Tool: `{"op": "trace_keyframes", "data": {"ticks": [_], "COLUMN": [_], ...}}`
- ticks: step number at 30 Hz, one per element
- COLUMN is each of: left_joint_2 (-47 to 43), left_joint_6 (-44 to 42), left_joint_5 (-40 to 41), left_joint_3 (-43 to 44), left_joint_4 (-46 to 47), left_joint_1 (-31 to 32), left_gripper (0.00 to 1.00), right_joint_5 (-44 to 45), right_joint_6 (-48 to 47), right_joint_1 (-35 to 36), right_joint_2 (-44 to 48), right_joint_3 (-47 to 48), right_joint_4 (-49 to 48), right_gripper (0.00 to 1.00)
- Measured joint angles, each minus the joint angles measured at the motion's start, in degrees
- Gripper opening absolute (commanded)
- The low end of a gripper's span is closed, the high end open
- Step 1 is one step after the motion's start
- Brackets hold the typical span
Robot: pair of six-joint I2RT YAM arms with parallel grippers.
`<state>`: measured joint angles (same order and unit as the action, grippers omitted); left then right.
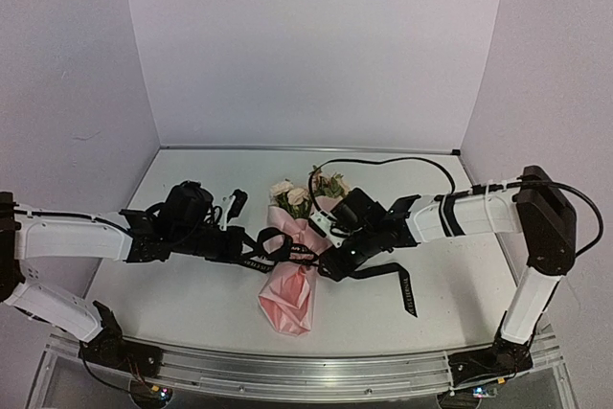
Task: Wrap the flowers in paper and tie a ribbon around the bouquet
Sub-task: Cross the half-tied ribbon over the folded bouquet.
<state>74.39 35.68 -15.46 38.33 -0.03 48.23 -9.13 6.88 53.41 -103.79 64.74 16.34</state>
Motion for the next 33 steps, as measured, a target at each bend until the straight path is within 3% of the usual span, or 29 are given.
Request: {"op": "trace_keyframes", "data": {"ticks": [5,11,14,25,33], "left_joint_2": [0.33,0.35,0.35,-0.70,-1.03], "left_joint_6": [-0.28,-0.90,-1.33,-4.98,-7.03], "left_joint_5": [-0.02,-0.03,-0.20,-5.92,-8.64], "left_joint_3": [0.84,1.97,2.39,2.91,2.93], "left_joint_4": [-0.11,-1.06,-1.66,-4.15,-3.82], "left_joint_1": [0.00,-0.01,0.00,1.11,4.39], "left_gripper": [0.00,0.00,0.00,0.00,0.00], "right_joint_5": [-0.22,-0.12,0.52,0.61,-5.42], "right_joint_6": [0.11,0.95,1.62,9.85,20.72], "right_joint_1": [0.00,0.00,0.00,0.00,0.00], "right_joint_2": [-1.28,-2.11,-2.07,2.54,2.50], "right_joint_3": [0.82,0.84,0.84,4.30,7.62], "right_joint_4": [0.09,0.24,0.25,7.55,12.47], "right_gripper": [0.43,0.09,0.00,0.00,0.00]}}
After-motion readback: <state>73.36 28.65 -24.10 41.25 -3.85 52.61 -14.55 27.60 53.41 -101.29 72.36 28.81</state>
